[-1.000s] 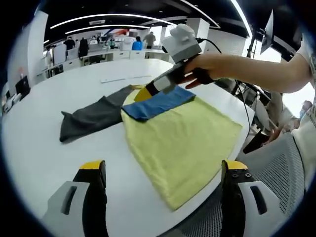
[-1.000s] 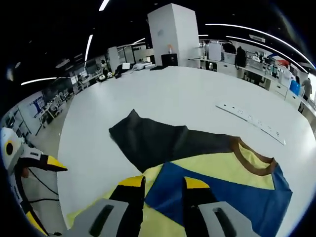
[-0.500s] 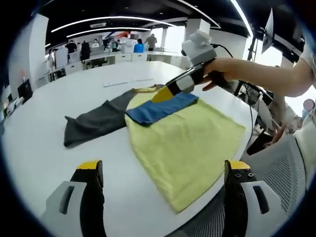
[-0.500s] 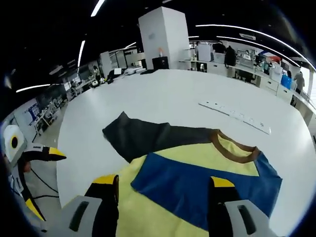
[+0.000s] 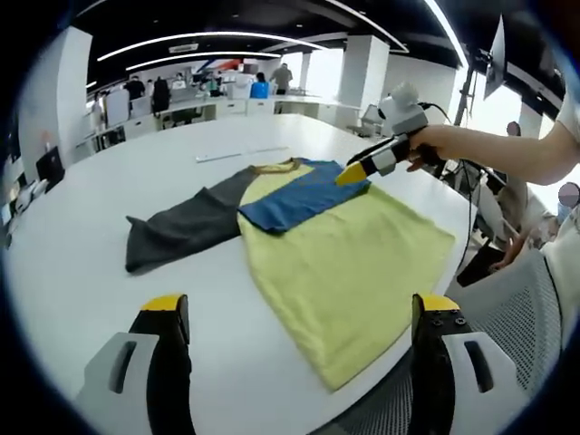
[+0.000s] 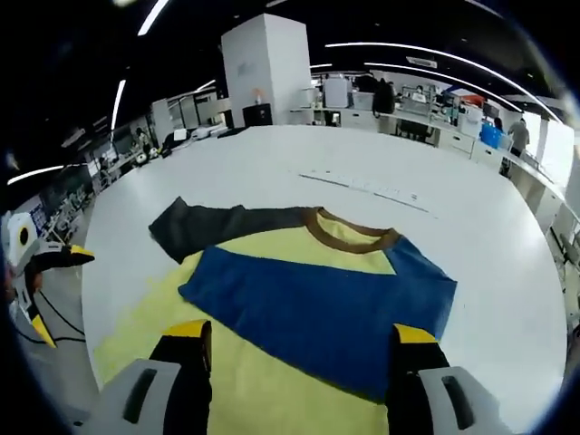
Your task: Fold the garment on the visible template until the final outline fits inside the template.
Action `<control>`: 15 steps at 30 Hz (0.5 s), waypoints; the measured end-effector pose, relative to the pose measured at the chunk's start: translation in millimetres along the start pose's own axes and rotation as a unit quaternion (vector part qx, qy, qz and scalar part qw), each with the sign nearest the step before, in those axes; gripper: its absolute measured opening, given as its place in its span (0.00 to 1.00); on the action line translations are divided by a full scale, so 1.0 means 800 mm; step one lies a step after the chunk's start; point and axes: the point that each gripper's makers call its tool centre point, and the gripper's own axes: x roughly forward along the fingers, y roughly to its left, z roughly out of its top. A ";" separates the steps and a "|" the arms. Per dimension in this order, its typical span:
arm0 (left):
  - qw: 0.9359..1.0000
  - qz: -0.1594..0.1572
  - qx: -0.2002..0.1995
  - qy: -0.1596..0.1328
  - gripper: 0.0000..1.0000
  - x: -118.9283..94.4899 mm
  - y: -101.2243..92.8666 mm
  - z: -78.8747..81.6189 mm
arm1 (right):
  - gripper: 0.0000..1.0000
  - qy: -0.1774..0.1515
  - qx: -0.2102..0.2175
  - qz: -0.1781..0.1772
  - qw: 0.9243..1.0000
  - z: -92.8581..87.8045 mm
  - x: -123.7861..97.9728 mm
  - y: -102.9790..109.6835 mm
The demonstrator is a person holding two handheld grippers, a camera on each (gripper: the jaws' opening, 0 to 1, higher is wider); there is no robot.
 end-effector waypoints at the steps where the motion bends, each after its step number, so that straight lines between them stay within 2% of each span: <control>1: 1.000 0.000 0.001 0.000 0.99 0.000 0.000 0.000 | 0.76 0.002 0.001 -0.005 1.000 -0.005 -0.003 -0.007; 7: 1.000 0.001 0.002 0.005 0.99 0.001 0.000 -0.001 | 0.68 0.003 0.013 -0.029 0.999 -0.023 -0.015 -0.038; 15: 1.000 0.010 -0.014 -0.005 0.99 -0.003 0.007 0.003 | 0.54 0.021 0.013 -0.055 0.998 -0.050 -0.026 -0.074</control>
